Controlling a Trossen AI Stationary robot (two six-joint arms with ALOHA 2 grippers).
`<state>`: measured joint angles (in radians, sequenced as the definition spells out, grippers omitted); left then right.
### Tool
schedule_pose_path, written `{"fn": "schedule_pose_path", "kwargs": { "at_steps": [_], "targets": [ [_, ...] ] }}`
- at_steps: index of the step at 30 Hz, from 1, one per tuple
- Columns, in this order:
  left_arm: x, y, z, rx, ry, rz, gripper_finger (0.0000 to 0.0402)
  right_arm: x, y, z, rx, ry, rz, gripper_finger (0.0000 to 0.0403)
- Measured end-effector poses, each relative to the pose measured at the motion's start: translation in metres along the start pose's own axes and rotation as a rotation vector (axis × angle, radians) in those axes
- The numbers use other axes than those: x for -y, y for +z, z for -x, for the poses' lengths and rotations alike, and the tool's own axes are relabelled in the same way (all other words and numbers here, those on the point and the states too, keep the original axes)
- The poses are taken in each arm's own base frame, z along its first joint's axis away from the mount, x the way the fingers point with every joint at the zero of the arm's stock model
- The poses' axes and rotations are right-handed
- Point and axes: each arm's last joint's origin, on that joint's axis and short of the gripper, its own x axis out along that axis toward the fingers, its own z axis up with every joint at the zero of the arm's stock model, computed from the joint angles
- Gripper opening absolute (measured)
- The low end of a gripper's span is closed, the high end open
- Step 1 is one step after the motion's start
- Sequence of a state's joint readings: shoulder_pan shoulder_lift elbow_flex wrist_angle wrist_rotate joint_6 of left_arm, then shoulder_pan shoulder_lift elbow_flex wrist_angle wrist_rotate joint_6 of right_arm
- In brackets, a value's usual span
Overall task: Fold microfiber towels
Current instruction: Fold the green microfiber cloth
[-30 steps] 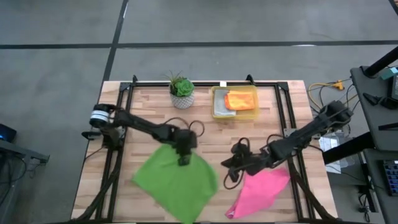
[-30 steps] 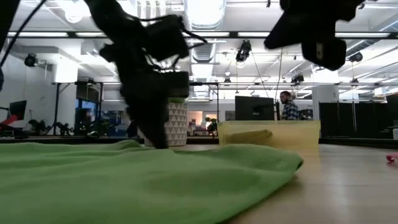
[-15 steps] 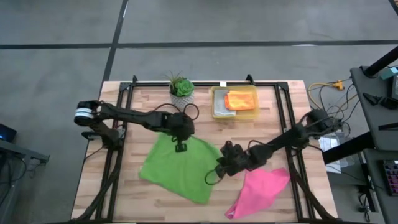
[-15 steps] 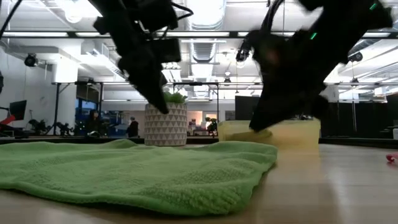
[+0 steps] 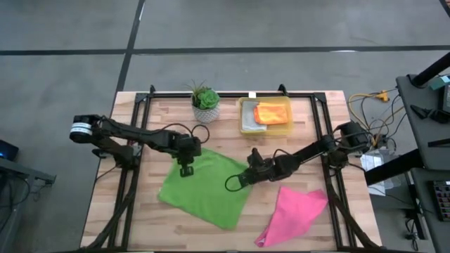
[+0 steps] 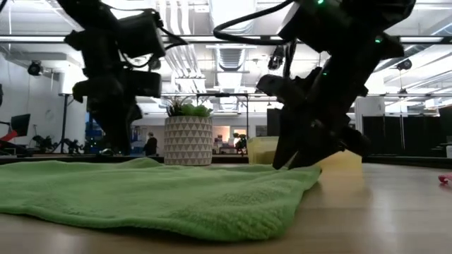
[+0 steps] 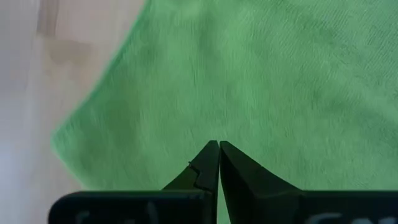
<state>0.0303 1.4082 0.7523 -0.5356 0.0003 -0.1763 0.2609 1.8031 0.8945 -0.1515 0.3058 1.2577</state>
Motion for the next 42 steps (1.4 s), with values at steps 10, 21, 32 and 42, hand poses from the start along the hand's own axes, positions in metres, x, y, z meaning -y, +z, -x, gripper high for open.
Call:
{"fn": "schedule_pose_path", "kwargs": {
  "at_steps": [10, 21, 32, 42],
  "targets": [
    [0.0, -0.013, 0.002, 0.065, -0.018, 0.047, 0.0, -0.029, 0.013, 0.008, -0.028, 0.102, 0.615, 0.0019],
    [0.0, -0.01, 0.003, 0.13, -0.031, 0.047, 0.0, -0.074, -0.008, 0.044, -0.001, 0.193, 1.248, 0.0019],
    [-0.001, -0.015, 0.0, 0.115, -0.027, 0.04, 0.0, -0.082, -0.012, 0.051, -0.137, 0.373, 1.089, 0.0176],
    [-0.001, -0.017, -0.002, 0.116, -0.025, -0.016, 0.0, -0.066, -0.001, 0.027, -0.047, 0.138, 0.832, 0.0218]
  ]
}}
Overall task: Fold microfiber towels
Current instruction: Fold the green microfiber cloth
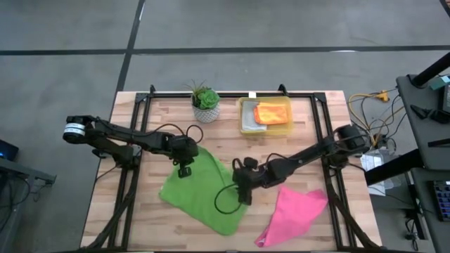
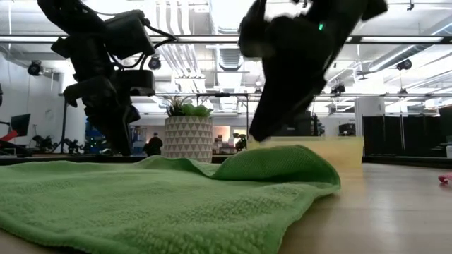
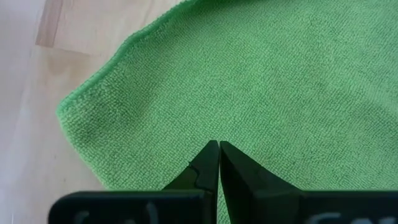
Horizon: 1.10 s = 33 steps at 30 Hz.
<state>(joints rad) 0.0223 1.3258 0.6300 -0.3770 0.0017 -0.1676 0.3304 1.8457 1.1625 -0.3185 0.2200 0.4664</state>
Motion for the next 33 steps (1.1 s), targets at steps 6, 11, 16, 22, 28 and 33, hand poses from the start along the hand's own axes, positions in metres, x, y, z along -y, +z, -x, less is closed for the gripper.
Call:
{"fn": "schedule_pose_path", "kwargs": {
  "at_steps": [6, 11, 16, 22, 28, 33],
  "targets": [
    [0.0, 0.0, 0.0, 0.001, -0.001, -0.039, 0.0, 0.01, -0.006, -0.021, -0.102, 0.048, -0.186, 0.0219],
    [0.0, 0.0, 0.0, 0.002, -0.002, -0.045, 0.0, 0.006, -0.008, -0.021, -0.121, 0.084, -0.17, 0.0216],
    [0.0, 0.0, 0.0, 0.002, -0.002, -0.044, 0.0, -0.003, -0.012, -0.018, -0.123, 0.102, -0.095, 0.0202],
    [0.0, 0.0, 0.0, 0.002, -0.002, -0.045, 0.0, -0.007, -0.014, -0.017, -0.123, 0.112, -0.081, 0.018],
    [0.001, 0.0, 0.0, 0.001, -0.006, -0.045, 0.0, -0.018, -0.011, -0.015, -0.1, 0.255, -0.018, 0.0158],
    [0.001, 0.0, 0.0, 0.001, -0.007, -0.039, 0.0, -0.03, -0.014, -0.012, -0.091, 0.335, 0.047, 0.0143]
  ]
}}
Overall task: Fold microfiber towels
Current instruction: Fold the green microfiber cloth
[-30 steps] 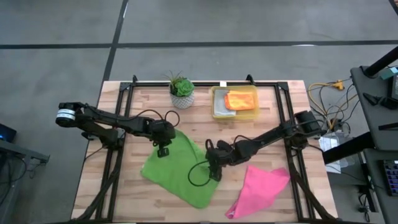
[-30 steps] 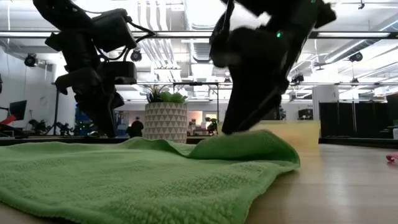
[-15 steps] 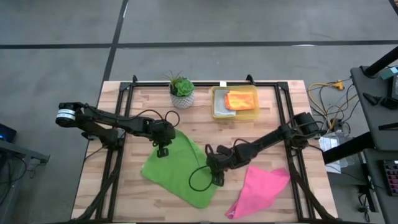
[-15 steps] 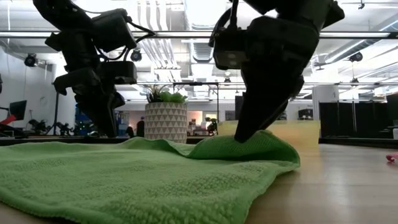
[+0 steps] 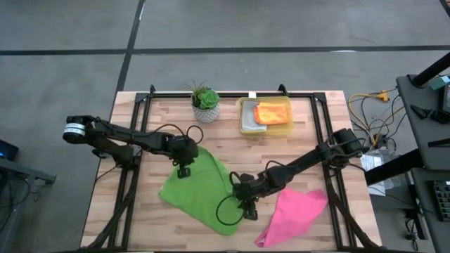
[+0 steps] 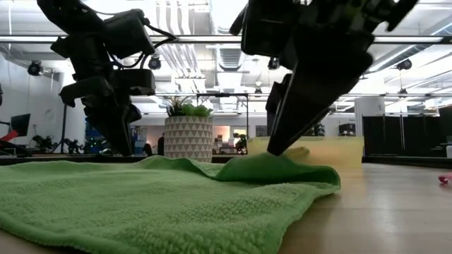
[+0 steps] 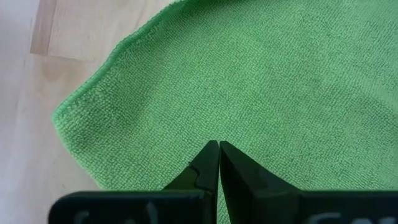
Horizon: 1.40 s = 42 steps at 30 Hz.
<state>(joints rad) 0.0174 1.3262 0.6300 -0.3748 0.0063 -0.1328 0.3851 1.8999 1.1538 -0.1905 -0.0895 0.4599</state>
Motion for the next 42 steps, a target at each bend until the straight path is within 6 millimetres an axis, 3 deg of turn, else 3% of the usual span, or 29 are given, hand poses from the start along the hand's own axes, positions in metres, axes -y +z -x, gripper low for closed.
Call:
{"fn": "schedule_pose_path", "kwargs": {
  "at_steps": [10, 21, 27, 35, 42],
  "targets": [
    [0.0, 0.0, 0.0, -0.002, -0.015, 0.018, 0.0, -0.001, 0.004, 0.006, 0.036, -0.013, -0.057, 0.0123],
    [0.001, 0.0, 0.0, -0.003, -0.018, 0.018, 0.0, 0.013, 0.005, 0.007, 0.105, -0.239, -0.148, 0.0097],
    [0.001, 0.0, 0.0, -0.003, -0.018, 0.018, 0.0, 0.013, 0.003, 0.007, 0.084, -0.217, -0.141, 0.0096],
    [0.001, 0.0, 0.0, -0.002, -0.017, 0.018, 0.0, 0.023, -0.006, -0.018, -0.002, -0.193, -0.27, 0.0109],
    [0.0, 0.0, 0.0, -0.004, -0.017, 0.019, 0.0, 0.02, 0.0, -0.017, 0.005, -0.161, -0.229, 0.0095]
  ]
}}
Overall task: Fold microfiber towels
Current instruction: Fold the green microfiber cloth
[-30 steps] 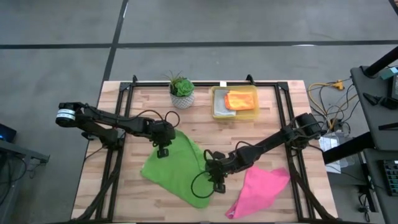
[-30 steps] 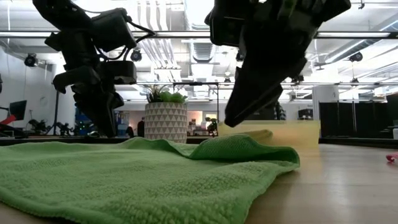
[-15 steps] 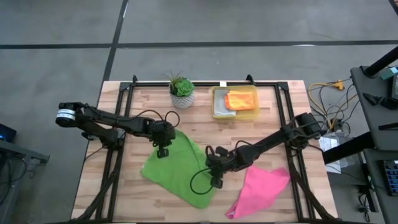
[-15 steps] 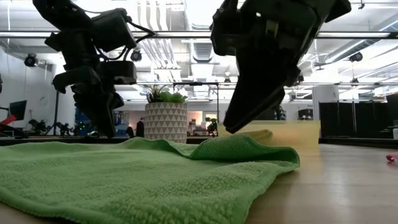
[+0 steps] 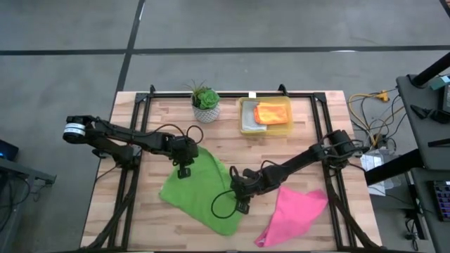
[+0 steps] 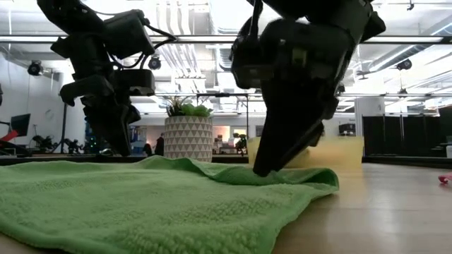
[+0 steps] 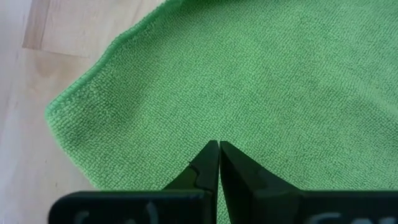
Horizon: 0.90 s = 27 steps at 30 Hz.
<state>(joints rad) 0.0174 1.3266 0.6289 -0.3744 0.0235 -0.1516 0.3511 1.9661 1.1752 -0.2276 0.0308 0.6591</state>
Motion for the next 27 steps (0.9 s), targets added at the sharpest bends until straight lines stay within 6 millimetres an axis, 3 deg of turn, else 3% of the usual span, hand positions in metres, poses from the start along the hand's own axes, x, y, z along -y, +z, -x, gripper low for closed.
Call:
{"fn": "schedule_pose_path", "kwargs": {
  "at_steps": [8, 15, 20, 27],
  "targets": [
    [0.0, 0.0, 0.0, 0.0, 0.0, 0.0, 0.0, -0.007, 0.005, 0.006, -0.042, 0.076, 0.088, 0.0017],
    [0.0, 0.0, 0.0, -0.001, 0.0, 0.0, 0.0, -0.012, 0.019, 0.026, -0.027, 0.031, 0.118, 0.0009],
    [0.0, 0.0, 0.0, 0.0, 0.007, -0.008, 0.0, -0.003, 0.017, 0.043, -0.094, -0.159, 0.137, 0.0009],
    [0.0, 0.0, 0.0, 0.001, 0.011, -0.009, 0.0, 0.035, 0.004, 0.05, -0.231, -0.477, 0.001, 0.0008]
  ]
}}
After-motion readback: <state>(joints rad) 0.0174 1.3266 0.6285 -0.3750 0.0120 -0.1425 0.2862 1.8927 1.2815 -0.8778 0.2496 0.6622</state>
